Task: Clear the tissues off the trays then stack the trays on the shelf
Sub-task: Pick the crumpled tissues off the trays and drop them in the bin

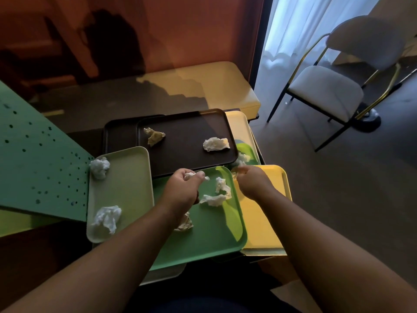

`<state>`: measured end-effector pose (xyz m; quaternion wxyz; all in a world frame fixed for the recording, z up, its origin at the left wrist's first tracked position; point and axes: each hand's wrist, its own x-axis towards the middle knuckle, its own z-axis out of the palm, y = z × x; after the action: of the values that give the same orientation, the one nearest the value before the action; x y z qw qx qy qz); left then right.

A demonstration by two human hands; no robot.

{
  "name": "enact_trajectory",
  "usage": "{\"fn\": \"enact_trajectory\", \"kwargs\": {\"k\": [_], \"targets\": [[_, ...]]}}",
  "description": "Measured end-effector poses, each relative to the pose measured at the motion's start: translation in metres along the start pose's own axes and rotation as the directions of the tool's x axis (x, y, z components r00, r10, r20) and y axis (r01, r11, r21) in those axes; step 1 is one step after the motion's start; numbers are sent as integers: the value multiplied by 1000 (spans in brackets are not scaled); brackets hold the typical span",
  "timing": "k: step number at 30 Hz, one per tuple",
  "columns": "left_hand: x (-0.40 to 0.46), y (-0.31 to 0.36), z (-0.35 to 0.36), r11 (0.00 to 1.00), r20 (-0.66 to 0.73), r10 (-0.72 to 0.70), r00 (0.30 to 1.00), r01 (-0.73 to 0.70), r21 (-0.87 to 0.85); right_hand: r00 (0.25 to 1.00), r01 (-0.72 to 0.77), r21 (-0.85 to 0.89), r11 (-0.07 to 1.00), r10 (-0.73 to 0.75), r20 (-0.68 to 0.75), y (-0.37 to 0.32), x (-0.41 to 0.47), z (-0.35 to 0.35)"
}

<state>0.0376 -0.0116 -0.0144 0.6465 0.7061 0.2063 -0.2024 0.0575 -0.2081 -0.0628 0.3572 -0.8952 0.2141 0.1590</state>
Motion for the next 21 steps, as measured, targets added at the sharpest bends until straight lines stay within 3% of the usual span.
{"fn": "enact_trajectory", "kwargs": {"k": [3,7,9,13,15,17,19,21], "targets": [[0,1,1,994,16,-65,998,66,-83,996,42,190,981,-26,-88,0,-10,-2],[-3,4,1,995,27,-57,998,59,-85,966,240,449,861,-168,-195,-15,-43,-8],[-7,8,1,996,45,-32,998,36,-86,953,299,535,790,-272,-130,-28,-62,-7],[-11,12,5,995,152,-41,988,54,-87,879,245,639,729,-445,170,-45,-85,7],[-10,8,3,999,77,36,996,-39,29,878,278,573,771,-446,175,-43,-86,13],[-10,3,-3,999,26,46,999,-47,22,914,297,482,824,-391,105,-35,-83,17],[-8,-2,-11,999,0,1,1000,-1,-50,938,336,239,911,-347,5,-23,-74,20],[-10,-4,-17,999,-40,-11,999,9,-49,948,318,-33,947,-318,19,-15,-66,24]]}}
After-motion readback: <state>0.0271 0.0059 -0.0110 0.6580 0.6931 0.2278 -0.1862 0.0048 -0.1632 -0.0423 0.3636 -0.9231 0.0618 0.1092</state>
